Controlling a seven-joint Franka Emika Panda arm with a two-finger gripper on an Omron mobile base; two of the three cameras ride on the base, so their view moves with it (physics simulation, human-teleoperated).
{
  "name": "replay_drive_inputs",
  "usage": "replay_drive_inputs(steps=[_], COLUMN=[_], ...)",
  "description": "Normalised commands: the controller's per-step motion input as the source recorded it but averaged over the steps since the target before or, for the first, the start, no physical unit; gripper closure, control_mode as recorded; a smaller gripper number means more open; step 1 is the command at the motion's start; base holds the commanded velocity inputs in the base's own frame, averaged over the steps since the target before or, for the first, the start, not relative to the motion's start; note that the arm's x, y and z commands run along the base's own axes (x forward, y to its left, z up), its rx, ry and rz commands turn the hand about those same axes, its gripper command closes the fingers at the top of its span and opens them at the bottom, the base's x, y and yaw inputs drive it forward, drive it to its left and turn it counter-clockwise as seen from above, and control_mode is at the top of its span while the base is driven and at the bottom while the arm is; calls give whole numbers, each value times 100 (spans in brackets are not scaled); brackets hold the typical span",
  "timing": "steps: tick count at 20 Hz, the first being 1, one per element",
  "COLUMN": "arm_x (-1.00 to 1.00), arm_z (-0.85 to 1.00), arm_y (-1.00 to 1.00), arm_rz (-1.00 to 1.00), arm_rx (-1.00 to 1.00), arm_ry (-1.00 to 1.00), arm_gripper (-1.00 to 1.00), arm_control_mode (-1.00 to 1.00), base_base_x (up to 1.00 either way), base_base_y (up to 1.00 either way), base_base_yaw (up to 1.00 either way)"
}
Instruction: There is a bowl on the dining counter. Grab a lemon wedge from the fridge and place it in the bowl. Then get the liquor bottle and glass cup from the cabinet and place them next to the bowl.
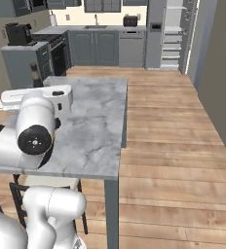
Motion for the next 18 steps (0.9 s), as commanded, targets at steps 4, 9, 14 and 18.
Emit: replay_drive_inputs(steps=[4, 9, 14, 18], arm_x=[53, 54, 48, 55], arm_z=[-74, -60, -56, -47], arm_y=[15, 5, 9, 12], arm_rz=[35, 38, 33, 22], arm_rx=[-18, -18, -14, -4], arm_ry=[4, 1, 0, 0], arm_gripper=[100, 100, 100, 100], arm_control_mode=[-100, -100, -100, -100], base_base_x=[0, 0, 0, 0], base_base_y=[0, 0, 0, 0], base_base_yaw=[0, 0, 0, 0])
